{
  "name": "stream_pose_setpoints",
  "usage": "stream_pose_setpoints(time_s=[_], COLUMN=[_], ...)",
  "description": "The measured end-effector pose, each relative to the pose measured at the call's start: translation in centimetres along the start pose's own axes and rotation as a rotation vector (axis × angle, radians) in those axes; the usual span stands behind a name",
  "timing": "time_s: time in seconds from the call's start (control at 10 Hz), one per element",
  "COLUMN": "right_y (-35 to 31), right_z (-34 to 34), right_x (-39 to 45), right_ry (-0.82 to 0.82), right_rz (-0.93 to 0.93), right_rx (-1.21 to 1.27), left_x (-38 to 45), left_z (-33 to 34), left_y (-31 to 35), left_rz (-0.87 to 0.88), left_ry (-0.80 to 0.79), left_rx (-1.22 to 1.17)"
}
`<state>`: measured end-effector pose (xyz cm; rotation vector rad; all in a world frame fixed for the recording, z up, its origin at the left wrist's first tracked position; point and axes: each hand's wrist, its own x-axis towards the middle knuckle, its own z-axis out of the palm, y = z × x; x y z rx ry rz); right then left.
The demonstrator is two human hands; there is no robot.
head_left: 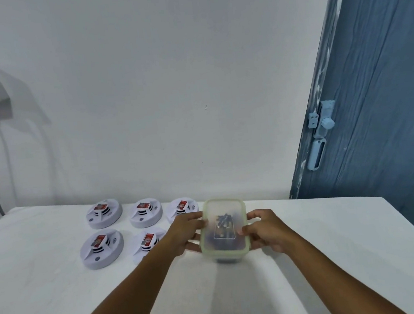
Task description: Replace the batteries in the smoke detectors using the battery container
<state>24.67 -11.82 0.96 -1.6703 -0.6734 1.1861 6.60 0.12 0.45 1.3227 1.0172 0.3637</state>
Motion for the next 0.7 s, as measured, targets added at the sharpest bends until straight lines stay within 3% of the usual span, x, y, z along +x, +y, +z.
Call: stream_pose_setpoints(time_s=[0.5,0.6,0.7], right_y=[-0.3,0.1,-1.0], right_z=[-0.2,0.2,0.2], right_x=[0.7,0.5,-1.4], right_ry=[0.018,0.081,0.229], right_rz=[0.008,0.029,-0.04], right_rx=[0.017,-0.09,-0.372], left_x=[-0.2,-0.1,-2.3], left_z=[0.6,0.8,-0.4], left_y=[0.3,0.1,-1.5], left_rz=[0.017,0.055,0.239], left_ry=[0.043,0.159,0.29], left_rx=[-0.038,-0.017,0.196])
